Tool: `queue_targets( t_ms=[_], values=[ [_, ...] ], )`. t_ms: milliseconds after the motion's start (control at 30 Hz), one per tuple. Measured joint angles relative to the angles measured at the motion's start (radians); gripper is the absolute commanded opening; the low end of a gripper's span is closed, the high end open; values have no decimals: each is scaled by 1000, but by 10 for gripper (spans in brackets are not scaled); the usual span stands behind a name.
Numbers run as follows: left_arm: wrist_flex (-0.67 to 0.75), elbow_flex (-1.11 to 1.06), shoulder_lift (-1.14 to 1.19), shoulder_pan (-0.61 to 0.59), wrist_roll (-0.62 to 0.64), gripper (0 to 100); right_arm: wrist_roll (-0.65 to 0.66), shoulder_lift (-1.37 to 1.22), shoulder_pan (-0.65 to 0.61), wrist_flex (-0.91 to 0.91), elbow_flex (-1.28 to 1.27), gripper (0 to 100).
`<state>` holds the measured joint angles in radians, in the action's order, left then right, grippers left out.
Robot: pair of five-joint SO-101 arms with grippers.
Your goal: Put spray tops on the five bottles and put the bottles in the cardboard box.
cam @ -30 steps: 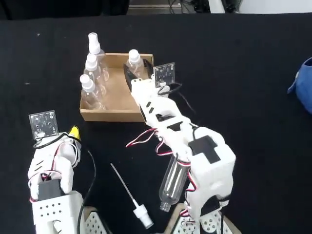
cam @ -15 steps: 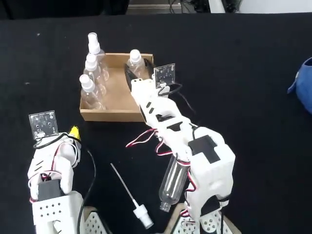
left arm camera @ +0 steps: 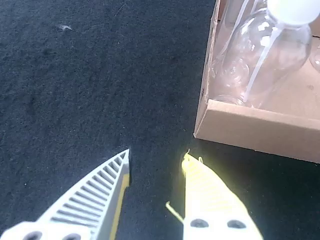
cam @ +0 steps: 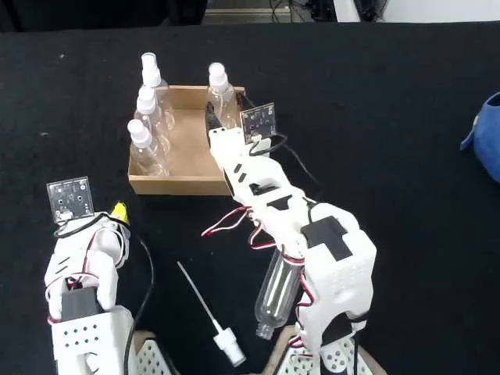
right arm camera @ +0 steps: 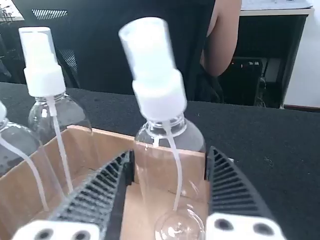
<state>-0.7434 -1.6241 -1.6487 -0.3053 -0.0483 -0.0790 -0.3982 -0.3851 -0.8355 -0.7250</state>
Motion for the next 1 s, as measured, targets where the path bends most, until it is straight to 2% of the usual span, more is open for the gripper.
queue_targets(
  t_ms=[367, 633, 1000],
  values=[
    [0, 0, 0, 0, 0, 30, 0, 3, -11, 0, -5, 183],
    [0, 0, 0, 0, 0, 30, 0, 143, -11, 0, -123, 183],
    [0, 0, 0, 0, 0, 30, 0, 183, -11, 0, -189, 181]
  ],
)
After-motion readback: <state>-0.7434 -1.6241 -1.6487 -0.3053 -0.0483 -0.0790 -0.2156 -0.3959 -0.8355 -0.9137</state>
